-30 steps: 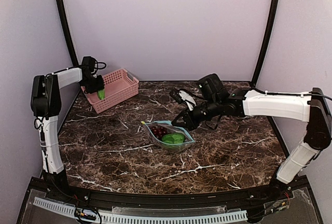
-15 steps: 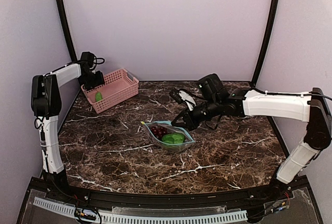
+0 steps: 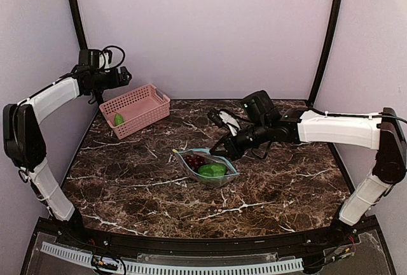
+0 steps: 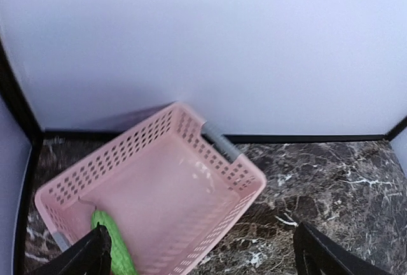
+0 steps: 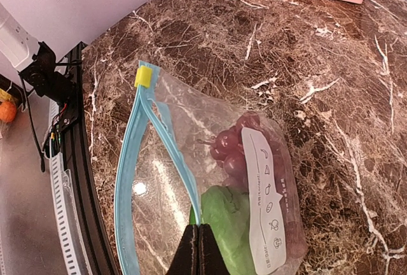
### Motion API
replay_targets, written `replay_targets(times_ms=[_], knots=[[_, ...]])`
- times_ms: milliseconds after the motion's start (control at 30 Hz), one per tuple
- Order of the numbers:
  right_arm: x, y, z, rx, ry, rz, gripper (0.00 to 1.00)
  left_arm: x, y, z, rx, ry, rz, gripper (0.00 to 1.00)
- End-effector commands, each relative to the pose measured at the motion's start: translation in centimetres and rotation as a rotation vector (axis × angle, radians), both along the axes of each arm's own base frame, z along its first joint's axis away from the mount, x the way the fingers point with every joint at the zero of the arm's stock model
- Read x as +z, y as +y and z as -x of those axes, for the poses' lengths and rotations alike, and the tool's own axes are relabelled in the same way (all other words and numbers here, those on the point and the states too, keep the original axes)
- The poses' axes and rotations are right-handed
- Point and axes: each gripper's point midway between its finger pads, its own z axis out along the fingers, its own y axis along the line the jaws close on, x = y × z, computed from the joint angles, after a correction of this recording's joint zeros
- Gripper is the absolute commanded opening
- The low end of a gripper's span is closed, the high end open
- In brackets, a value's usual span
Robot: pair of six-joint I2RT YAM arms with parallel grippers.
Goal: Open the zip-top bag and remove the fake food
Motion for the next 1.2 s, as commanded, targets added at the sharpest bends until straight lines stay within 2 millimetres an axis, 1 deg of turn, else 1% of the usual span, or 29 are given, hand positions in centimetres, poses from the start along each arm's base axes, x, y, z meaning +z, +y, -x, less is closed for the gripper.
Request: replay_targets(times_ms=[0, 33, 67, 100, 133, 167, 200, 233, 267, 300, 367, 400, 467, 500, 533, 567, 600, 633, 733, 833, 900, 933, 967, 1000, 1033, 1067, 1100, 1133, 1167], knots=[[1.6, 0.2, -0.6, -0.002, -0.023, -0.041, 0.0, 7.3, -6.2, 4.4, -0.246, -0.306, -0.118, 0.99], [1.5, 0.3, -0.6, -0.003, -0.022, -0.04, 0.0, 7.6, -8.2, 5.5, -0.318, -0.354, -0.161, 0.99], [1.5, 0.3, -0.7, -0.006, -0.021, -0.039, 0.0, 8.1, -8.9, 7.2, -0.35, -0.412, -0.179, 0.99], [1.5, 0.3, -0.7, -0.009, -0.02, -0.039, 0.0, 6.9, -10.8, 8.6, -0.426, -0.427, -0.208, 0.99], [1.3, 0.3, -0.7, -0.011, -0.016, -0.036, 0.0, 8.2, -11.4, 9.9, -0.454, -0.487, -0.217, 0.99], [1.3, 0.3, -0.7, -0.014, -0.014, -0.034, 0.0, 7.2, -13.1, 11.3, -0.534, -0.498, -0.244, 0.99], [1.3, 0.3, -0.8, -0.015, -0.012, -0.034, 0.0, 7.9, -13.8, 12.6, -0.572, -0.539, -0.257, 0.97], [1.2, 0.3, -0.8, -0.017, -0.01, -0.034, 0.0, 7.2, -15.3, 14.3, -0.655, -0.567, -0.291, 0.94], [1.3, 0.3, -0.9, -0.021, -0.009, -0.034, 0.0, 7.1, -16.4, 15.5, -0.721, -0.597, -0.294, 0.94], [1.3, 0.3, -0.9, -0.023, -0.006, -0.034, 0.0, 6.3, -17.6, 17.0, -0.788, -0.619, -0.324, 0.92], [1.3, 0.3, -1.0, -0.025, -0.001, -0.035, 0.0, 5.0, -19.5, 18.9, -0.899, -0.633, -0.368, 0.89], [1.3, 0.3, -1.1, -0.029, 0.001, -0.036, 0.0, 3.8, -20.2, 19.7, -0.953, -0.603, -0.388, 0.88], [1.5, 0.3, -1.1, -0.03, 0.005, -0.04, 0.0, 2.0, -22.7, 22.3, -1.098, -0.617, -0.471, 0.85], [1.6, 0.3, -1.1, -0.03, 0.008, -0.042, 0.0, 1.1, -23.3, 22.9, -1.139, -0.602, -0.489, 0.83], [1.6, 0.3, -1.1, -0.03, 0.008, -0.044, 0.0, 0.4, -24.3, 24.0, -1.2, -0.615, -0.517, 0.81], [1.6, 0.3, -1.1, -0.031, 0.01, -0.044, 0.0, -0.5, -24.7, 24.5, -1.235, -0.589, -0.529, 0.78], [1.5, 0.3, -1.1, -0.032, 0.012, -0.042, 0.0, -0.6, -25.4, 25.4, -1.277, -0.608, -0.548, 0.75], [1.5, 0.3, -1.1, -0.032, 0.013, -0.041, 0.0, -1.4, -25.7, 25.8, -1.308, -0.589, -0.557, 0.73], [1.3, 0.4, -1.2, -0.034, 0.018, -0.037, 0.0, -2.0, -27.1, 27.6, -1.4, -0.601, -0.604, 0.63], [1.2, 0.4, -1.2, -0.034, 0.021, -0.037, 0.0, -2.7, -28.2, 29.0, -1.468, -0.612, -0.671, 0.57], [1.1, 0.5, -1.3, -0.034, 0.026, -0.036, 0.0, -3.3, -28.9, 29.5, -1.497, -0.604, -0.712, 0.49], [1.1, 0.5, -1.3, -0.034, 0.028, -0.036, 0.0, -4.1, -29.1, 29.6, -1.514, -0.581, -0.728, 0.47], [1.1, 0.5, -1.3, -0.031, 0.029, -0.037, 0.0, -4.3, -29.5, 29.7, -1.522, -0.585, -0.759, 0.45], [1.1, 0.5, -1.3, -0.031, 0.03, -0.037, 0.0, -5.1, -29.6, 29.8, -1.539, -0.559, -0.772, 0.43], [1.0, 0.6, -1.3, -0.031, 0.031, -0.036, 0.0, -5.1, -30.0, 29.9, -1.549, -0.563, -0.789, 0.4], [1.0, 0.5, -1.3, -0.031, 0.032, -0.036, 0.0, -5.9, -30.1, 29.9, -1.564, -0.536, -0.801, 0.39], [1.0, 0.5, -1.4, -0.032, 0.033, -0.036, 0.0, -5.8, -30.5, 30.1, -1.576, -0.544, -0.807, 0.37], [1.0, 0.5, -1.4, -0.032, 0.033, -0.038, 0.0, -6.5, -30.7, 30.1, -1.588, -0.522, -0.815, 0.36], [1.1, 0.5, -1.4, -0.032, 0.033, -0.038, 0.0, -6.8, -31.1, 30.2, -1.601, -0.518, -0.818, 0.35]])
